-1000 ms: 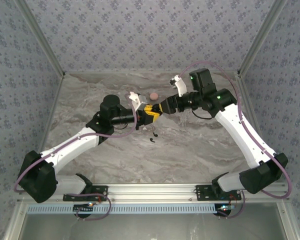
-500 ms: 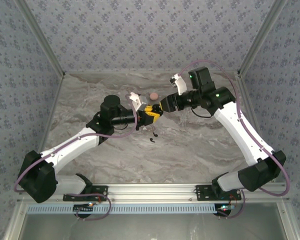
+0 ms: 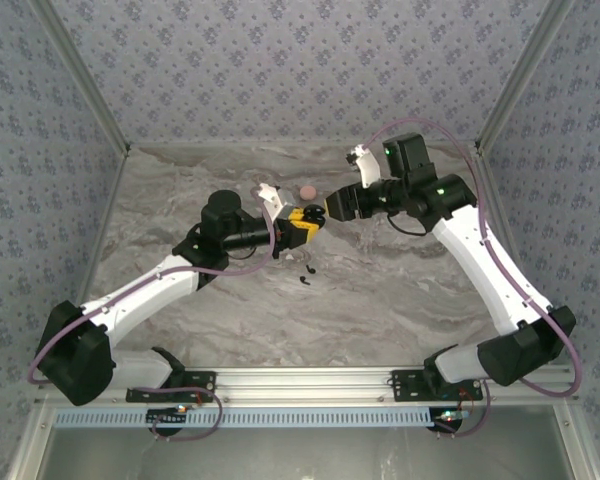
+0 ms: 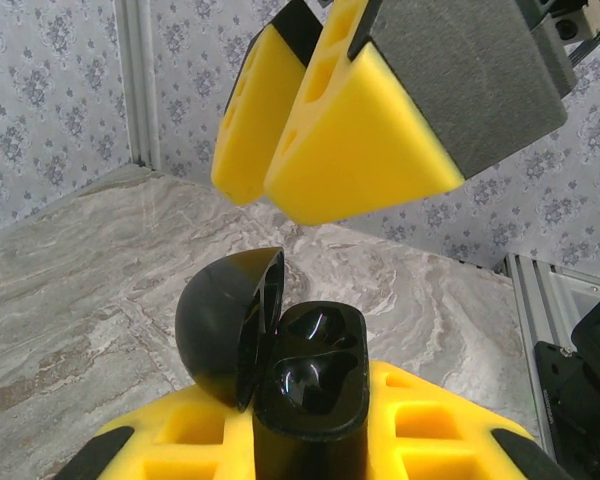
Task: Insert the wireless bluetooth earbuds into the charging case
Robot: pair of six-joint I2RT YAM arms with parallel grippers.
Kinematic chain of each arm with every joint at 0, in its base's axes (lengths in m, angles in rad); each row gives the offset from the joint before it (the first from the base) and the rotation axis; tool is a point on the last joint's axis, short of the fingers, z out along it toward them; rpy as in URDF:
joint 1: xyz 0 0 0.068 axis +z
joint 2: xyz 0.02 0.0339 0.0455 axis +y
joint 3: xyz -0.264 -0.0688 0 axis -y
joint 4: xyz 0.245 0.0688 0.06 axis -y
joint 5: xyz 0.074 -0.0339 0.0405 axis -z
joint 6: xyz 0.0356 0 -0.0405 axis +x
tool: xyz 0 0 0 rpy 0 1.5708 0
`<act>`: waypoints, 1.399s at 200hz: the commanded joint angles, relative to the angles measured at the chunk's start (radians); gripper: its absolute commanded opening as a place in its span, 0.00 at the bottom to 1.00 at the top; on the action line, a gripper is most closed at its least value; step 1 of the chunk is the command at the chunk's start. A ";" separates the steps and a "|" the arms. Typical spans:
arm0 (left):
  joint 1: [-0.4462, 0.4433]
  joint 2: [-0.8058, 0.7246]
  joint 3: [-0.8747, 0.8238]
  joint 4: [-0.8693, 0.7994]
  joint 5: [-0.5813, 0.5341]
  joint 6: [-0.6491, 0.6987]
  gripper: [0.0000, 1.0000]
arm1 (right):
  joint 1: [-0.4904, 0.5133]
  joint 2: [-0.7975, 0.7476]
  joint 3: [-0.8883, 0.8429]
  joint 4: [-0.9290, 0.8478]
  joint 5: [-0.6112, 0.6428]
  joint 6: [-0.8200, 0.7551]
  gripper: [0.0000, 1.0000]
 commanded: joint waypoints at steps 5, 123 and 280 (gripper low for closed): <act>-0.005 0.002 0.016 0.009 -0.017 0.016 0.20 | -0.022 -0.028 -0.018 -0.004 0.015 0.013 0.59; -0.005 -0.014 0.017 0.047 0.099 -0.003 0.20 | 0.028 0.033 0.001 -0.037 -0.072 -0.051 0.61; 0.011 -0.003 -0.015 -0.007 -0.087 -0.002 0.20 | -0.005 -0.047 -0.056 0.013 -0.088 -0.038 0.64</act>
